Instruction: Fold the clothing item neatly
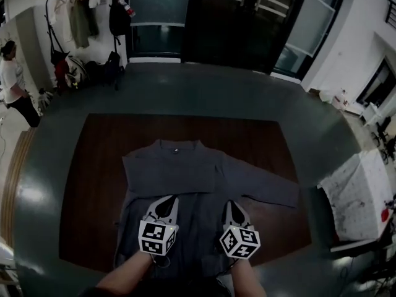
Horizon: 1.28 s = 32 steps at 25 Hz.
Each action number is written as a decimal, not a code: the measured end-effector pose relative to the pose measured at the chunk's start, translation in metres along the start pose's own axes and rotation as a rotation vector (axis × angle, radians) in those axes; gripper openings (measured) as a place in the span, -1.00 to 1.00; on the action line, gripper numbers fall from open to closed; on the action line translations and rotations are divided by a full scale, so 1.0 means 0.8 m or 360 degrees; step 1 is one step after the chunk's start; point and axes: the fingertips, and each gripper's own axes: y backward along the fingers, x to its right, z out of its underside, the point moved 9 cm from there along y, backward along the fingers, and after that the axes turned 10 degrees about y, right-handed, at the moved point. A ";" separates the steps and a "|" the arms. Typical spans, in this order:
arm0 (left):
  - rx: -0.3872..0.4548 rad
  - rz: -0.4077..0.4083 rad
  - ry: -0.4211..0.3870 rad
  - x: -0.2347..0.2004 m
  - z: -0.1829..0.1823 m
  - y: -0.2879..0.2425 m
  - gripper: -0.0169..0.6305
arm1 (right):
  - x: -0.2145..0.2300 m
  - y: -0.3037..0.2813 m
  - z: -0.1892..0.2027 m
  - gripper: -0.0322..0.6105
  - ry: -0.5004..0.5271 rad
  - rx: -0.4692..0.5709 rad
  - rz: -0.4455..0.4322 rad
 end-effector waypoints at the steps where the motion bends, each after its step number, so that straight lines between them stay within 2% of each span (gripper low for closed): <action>1: 0.0005 0.0007 0.0013 0.004 0.000 0.003 -0.92 | 0.004 0.007 0.000 -0.93 0.0011 0.0040 0.0024; 3: 0.0025 0.0009 0.0042 0.012 0.001 0.009 -0.92 | 0.020 0.019 0.001 -0.93 0.0008 0.0087 0.0094; 8: 0.0116 -0.0012 0.0122 0.048 -0.001 0.006 -0.92 | 0.098 0.031 0.000 -0.93 -0.0039 0.0058 0.0195; 12: 0.0165 -0.0057 0.0059 0.102 -0.003 -0.019 -0.92 | 0.180 0.035 -0.007 -0.93 0.0008 0.0053 0.0216; 15: 0.0174 -0.0103 0.0060 0.145 0.011 -0.045 -0.92 | 0.249 0.036 -0.001 -0.93 0.0026 0.0034 0.0246; 20: 0.0172 -0.0164 0.0042 0.221 0.032 -0.090 -0.92 | 0.364 0.041 0.015 -0.93 0.0043 -0.0112 0.0333; 23: 0.0168 -0.0137 0.0015 0.266 0.043 -0.112 -0.92 | 0.420 0.050 0.029 -0.93 0.0073 -0.0193 0.0340; 27: 0.0118 -0.0087 -0.0017 0.306 0.061 -0.137 -0.92 | 0.466 0.060 0.047 -0.93 0.0180 -0.0268 0.0390; 32: 0.0028 -0.0098 -0.0006 0.333 0.095 -0.162 -0.92 | 0.511 0.075 0.074 -0.93 0.0123 -0.0371 0.0493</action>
